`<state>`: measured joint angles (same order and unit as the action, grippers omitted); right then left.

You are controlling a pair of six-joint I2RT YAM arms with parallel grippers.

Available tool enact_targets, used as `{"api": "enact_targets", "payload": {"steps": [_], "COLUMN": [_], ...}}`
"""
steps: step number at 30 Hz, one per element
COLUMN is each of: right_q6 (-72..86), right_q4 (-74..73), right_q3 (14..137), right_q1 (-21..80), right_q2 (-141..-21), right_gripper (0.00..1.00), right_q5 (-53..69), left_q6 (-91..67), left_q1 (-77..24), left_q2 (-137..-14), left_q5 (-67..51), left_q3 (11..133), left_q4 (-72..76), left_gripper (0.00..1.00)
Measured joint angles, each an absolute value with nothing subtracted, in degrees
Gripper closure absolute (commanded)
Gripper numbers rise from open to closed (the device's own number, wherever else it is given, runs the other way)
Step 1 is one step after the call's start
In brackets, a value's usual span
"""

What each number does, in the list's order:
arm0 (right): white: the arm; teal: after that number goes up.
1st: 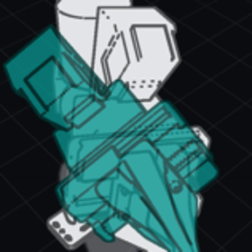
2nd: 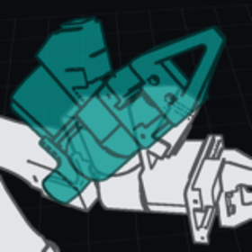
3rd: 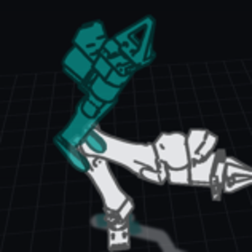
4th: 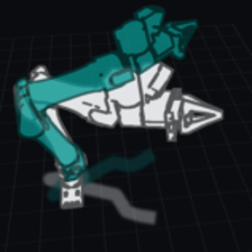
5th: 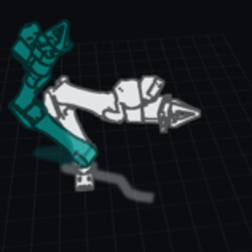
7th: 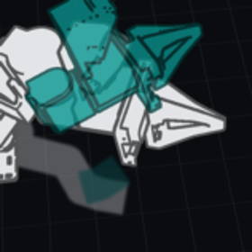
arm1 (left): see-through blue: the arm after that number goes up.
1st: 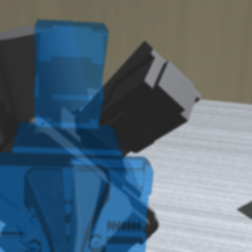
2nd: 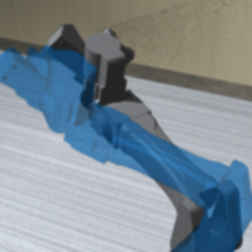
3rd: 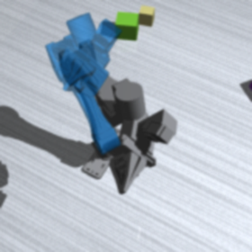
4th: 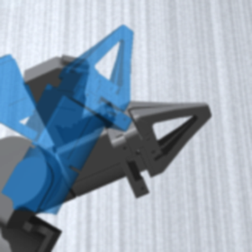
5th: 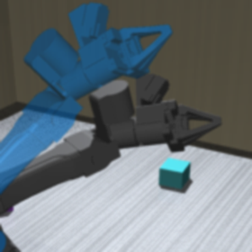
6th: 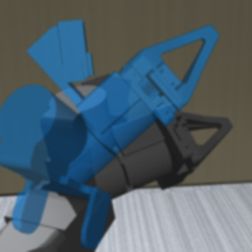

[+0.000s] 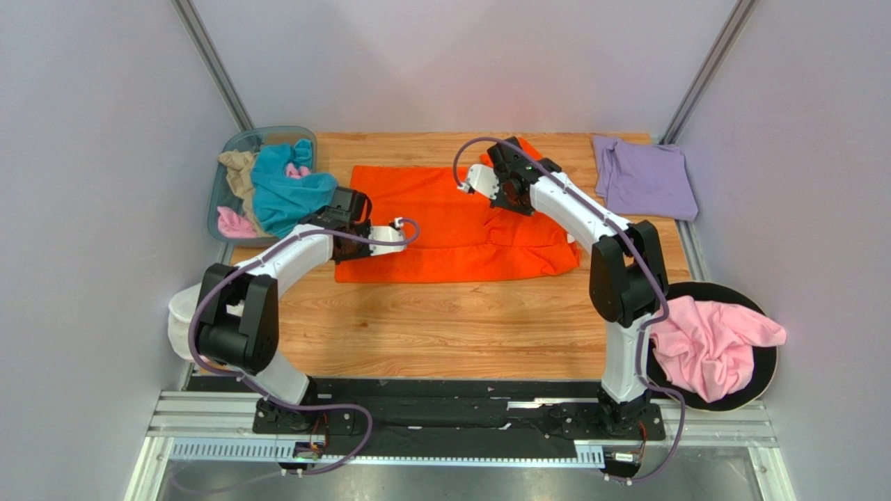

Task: Fold and stack the t-shirts
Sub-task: Fold the tshirt

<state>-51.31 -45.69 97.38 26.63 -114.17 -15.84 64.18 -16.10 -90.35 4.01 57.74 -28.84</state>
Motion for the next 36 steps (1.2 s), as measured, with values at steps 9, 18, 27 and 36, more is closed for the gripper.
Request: {"api": "enact_targets", "payload": {"steps": [9,18,27,36], "right_q6": [-52.01,-52.42,-52.77,-53.25], "right_q4": [-45.01,-44.12,-42.96,-42.41], "right_q3": [97.84,99.07,101.47,105.34], "right_q1": [24.53,23.88,23.44,23.24], "right_q2": [-116.14,-118.45,-120.62,-124.62], "right_gripper": [1.00,1.00,1.00,1.00], "right_q5": [-16.05,-16.43,-16.99,-18.06], "left_q6": [64.64,64.62,64.55,64.42], "left_q1": [-15.55,-15.29,-15.27,-15.27], "left_q2": [-93.36,-96.42,-97.95,-98.52], "left_q5": [4.82,5.23,5.56,5.89], "left_q3": [57.82,59.61,60.66,60.95], "left_q4": [-26.89,-25.28,-24.40,-24.16], "left_gripper": [1.00,1.00,1.00,1.00]}}
